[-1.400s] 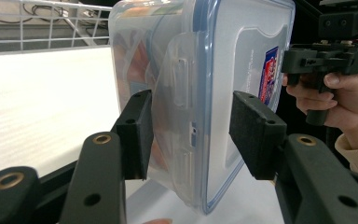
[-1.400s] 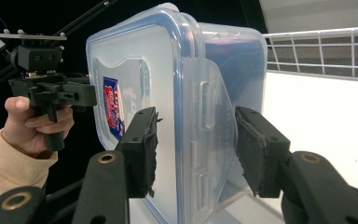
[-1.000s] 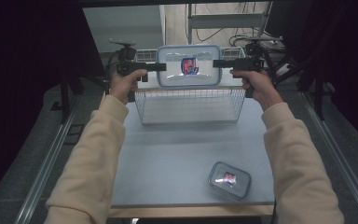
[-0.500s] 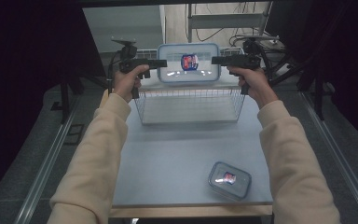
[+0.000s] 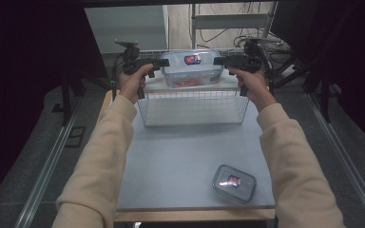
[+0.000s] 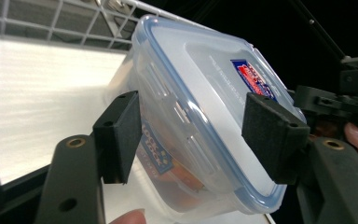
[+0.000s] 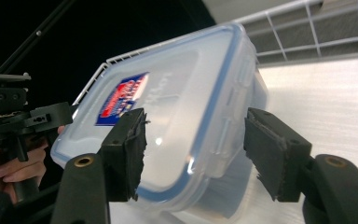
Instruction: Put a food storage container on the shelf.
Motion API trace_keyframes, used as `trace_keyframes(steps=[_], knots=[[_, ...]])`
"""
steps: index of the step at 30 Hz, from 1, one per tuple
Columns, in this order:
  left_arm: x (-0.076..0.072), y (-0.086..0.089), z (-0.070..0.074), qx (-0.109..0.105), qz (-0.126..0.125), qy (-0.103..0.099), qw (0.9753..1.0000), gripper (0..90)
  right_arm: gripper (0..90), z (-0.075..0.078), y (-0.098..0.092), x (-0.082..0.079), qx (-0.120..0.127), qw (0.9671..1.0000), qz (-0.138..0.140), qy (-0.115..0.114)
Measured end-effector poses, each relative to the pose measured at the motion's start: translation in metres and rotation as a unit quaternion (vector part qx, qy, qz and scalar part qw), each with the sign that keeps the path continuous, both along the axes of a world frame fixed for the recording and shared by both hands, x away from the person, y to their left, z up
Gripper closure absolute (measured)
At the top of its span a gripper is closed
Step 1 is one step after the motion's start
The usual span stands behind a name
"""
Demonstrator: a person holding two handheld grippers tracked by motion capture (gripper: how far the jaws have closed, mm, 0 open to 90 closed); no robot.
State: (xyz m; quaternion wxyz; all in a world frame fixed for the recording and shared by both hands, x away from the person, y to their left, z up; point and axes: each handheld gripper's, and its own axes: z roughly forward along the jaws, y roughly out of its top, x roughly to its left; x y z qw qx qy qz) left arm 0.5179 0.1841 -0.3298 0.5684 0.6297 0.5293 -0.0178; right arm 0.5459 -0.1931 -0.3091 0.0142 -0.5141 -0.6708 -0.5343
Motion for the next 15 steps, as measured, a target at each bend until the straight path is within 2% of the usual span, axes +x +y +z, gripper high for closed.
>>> trace_keyframes(steps=[3, 6, 8, 12, 15], knots=[[-0.009, 0.003, 0.006, 0.014, 0.011, -0.021, 0.9996, 36.6, 36.6, 0.006, -0.002, -0.011, -0.006, 0.9997, -0.007, -0.024], [-0.025, 0.006, 0.01, 0.028, 0.006, -0.037, 0.9989, 39.0, 36.4, 0.008, -0.009, -0.019, -0.009, 0.9994, -0.001, -0.033], [-0.037, 0.008, 0.01, 0.034, 0.003, -0.045, 0.9984, 42.2, 36.5, 0.008, -0.016, -0.026, 0.001, 0.9993, 0.004, -0.036], [-0.06, 0.008, 0.008, 0.047, -0.013, -0.062, 0.9969, 55.4, 36.4, 0.006, -0.026, -0.04, 0.011, 0.9989, 0.012, -0.044], [-0.073, 0.004, 0.004, 0.063, -0.039, -0.065, 0.9951, 74.2, 36.2, 0.002, -0.032, -0.053, 0.018, 0.9985, 0.02, -0.049]])
